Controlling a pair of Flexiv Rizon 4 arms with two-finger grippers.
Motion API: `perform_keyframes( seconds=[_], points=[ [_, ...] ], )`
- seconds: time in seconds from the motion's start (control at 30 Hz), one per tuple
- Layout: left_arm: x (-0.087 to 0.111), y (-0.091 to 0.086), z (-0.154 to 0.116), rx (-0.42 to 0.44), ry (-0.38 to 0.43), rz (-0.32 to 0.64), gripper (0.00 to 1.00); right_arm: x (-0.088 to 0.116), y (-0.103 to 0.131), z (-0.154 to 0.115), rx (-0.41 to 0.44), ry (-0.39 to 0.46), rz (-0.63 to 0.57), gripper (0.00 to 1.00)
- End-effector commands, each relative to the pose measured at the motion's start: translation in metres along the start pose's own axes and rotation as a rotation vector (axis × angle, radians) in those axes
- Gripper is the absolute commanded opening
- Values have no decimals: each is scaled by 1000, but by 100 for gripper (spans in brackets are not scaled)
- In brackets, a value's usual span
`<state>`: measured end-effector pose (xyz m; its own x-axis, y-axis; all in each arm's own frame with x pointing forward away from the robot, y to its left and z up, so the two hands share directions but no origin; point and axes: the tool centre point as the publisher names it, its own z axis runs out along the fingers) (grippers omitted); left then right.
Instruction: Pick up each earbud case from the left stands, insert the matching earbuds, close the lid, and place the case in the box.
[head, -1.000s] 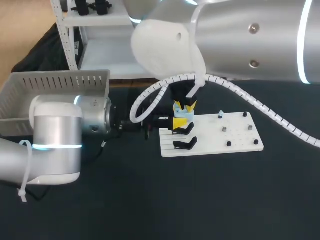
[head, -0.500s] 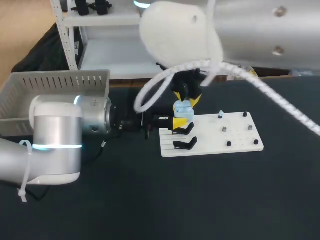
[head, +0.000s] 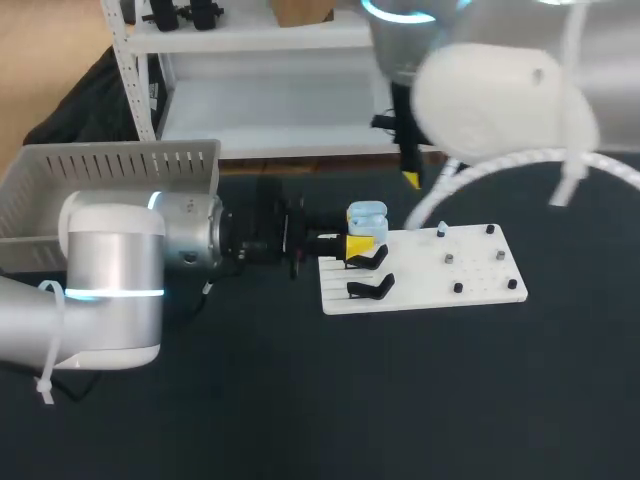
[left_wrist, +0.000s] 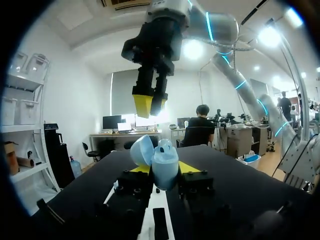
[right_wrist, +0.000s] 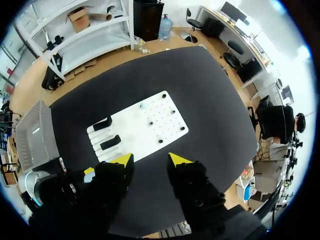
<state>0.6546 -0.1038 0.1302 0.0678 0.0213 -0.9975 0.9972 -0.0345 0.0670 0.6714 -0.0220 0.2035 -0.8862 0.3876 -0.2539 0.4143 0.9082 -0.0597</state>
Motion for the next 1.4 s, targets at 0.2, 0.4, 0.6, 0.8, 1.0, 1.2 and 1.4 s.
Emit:
perform_keyframes(
  seconds=[0.2,0.4,0.6,0.8,1.0,1.2,1.4],
  points=[
    [0,-2,1,-7,0,1,0,-30,-18,35,-239,43,-19,49],
    [0,-2,1,-7,0,1,0,-34,-5,63,-230,41,-75,48],
    [0,-2,1,-7,0,1,0,-37,2,95,-197,-6,-132,44],
    [0,-2,1,-7,0,1,0,-44,3,119,-180,-44,-150,47],
    [0,-2,1,-7,0,1,0,-52,7,146,-180,-43,-145,49],
    [0,-2,1,-7,0,1,0,-54,15,166,-185,-35,-159,47],
    [0,-2,1,-7,0,1,0,-56,23,178,-196,-35,-172,46]
  ],
)
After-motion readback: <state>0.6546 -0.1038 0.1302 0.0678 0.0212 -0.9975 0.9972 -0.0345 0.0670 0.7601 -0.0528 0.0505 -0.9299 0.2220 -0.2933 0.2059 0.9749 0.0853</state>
